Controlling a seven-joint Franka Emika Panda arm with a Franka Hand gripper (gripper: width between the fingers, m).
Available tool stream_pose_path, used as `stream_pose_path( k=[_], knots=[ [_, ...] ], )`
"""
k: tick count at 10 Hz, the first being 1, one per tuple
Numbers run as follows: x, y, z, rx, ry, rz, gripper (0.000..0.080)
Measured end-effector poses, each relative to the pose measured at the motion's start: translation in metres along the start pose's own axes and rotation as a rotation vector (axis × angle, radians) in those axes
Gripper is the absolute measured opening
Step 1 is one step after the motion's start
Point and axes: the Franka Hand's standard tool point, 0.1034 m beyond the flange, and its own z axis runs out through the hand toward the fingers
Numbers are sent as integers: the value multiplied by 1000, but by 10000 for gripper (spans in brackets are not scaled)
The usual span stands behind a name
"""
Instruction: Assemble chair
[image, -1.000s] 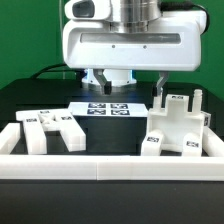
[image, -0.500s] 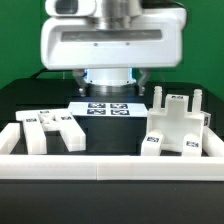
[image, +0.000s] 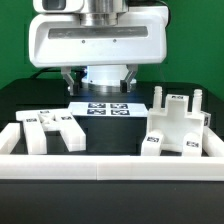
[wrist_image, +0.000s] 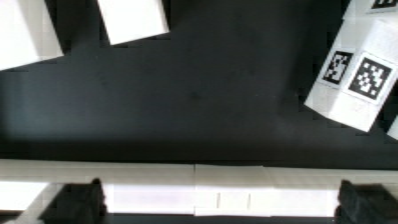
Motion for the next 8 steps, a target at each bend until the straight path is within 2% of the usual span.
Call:
stream_pose_path(
  k=[1, 2, 4, 5, 7, 8],
  knots=[
    [-4, 10, 3, -24, 51, -80, 649],
    [-18, 24, 10, -64, 105, -171, 649],
    [-39, 42, 28, -120, 145, -254, 649],
    [-40, 39, 28, -108, 131, -234, 649],
    [-41, 41, 29, -111, 133, -243, 649],
    [-52, 45, 37, -114, 124, -253, 649]
  ],
)
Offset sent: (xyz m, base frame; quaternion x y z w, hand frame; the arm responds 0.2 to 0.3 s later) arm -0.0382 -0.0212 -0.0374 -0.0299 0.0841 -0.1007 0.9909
